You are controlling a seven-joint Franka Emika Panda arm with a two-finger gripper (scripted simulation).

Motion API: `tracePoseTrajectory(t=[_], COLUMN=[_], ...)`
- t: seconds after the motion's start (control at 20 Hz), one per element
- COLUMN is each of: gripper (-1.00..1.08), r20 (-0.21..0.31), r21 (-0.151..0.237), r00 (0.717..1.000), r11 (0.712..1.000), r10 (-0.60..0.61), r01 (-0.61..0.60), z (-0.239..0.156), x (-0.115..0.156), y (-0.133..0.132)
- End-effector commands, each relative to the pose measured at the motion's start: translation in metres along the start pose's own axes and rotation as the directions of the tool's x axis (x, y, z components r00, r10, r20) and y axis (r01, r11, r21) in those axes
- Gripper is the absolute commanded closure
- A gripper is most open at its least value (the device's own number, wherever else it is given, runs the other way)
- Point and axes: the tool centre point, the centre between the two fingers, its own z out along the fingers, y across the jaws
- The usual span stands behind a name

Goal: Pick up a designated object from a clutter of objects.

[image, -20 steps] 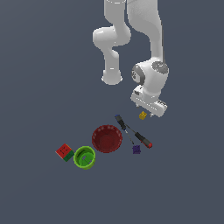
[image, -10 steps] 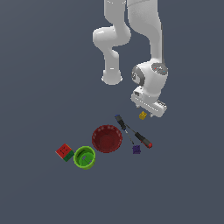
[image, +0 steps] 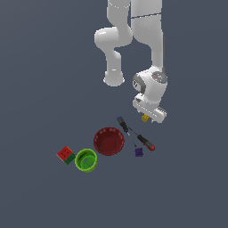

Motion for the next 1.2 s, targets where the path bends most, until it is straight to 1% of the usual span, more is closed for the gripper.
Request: tracePoseTrajectory(t=[0.0,0.3,0.35,0.9,1.15], gripper=[-0.92,-0.92,1.08,1.08,1.08], r20=[0.0,-0.001,-0.001,-0.001,-0.001], r21=[0.001,0.001,0.001,0.001,0.001], r00=[1.0,1.0,1.0,1.0,1.0], r11=[1.0,1.0,1.0,1.0,1.0], r10=[0.0,0.001,0.001,0.001,0.001], r01=[0.0,-0.001,-0.001,-0.001,-0.001], z=[0.0066,0.0087,0.0087,0.0085,0.0018], x=[0.0,0.0003,0.0003,0.0003,0.0031], y=[-0.0002,-0.001,-0.001,-0.0008,0.0017])
